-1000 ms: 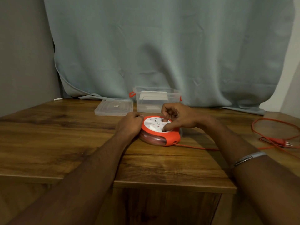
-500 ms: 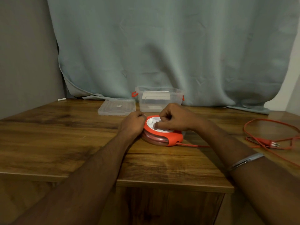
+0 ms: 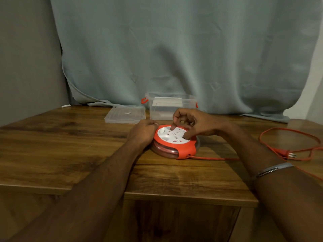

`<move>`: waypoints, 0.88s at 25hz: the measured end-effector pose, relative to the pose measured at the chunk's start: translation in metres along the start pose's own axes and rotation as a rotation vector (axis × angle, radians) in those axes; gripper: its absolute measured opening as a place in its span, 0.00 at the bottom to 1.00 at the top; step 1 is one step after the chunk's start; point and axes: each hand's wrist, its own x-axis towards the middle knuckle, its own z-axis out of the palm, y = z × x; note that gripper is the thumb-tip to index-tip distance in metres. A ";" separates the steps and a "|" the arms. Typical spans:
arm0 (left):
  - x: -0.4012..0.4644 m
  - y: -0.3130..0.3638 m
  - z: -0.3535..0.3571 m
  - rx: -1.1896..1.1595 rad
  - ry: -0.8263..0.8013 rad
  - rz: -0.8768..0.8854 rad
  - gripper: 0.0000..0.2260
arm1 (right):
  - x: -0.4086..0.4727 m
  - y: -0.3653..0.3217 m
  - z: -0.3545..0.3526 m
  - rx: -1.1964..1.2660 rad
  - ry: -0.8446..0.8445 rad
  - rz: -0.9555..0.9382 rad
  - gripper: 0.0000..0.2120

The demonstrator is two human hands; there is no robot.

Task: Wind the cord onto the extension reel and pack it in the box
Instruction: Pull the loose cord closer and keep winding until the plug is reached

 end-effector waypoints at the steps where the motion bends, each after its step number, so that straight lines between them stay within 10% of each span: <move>1: 0.000 0.000 0.000 0.000 -0.002 -0.003 0.17 | -0.001 0.000 0.000 0.001 -0.001 0.001 0.26; 11: 0.000 0.000 0.001 0.004 0.014 -0.004 0.18 | 0.001 -0.005 0.008 -0.121 0.060 0.006 0.13; 22: -0.001 0.001 0.002 0.010 -0.007 0.012 0.16 | 0.005 -0.012 0.019 -0.195 0.125 -0.010 0.24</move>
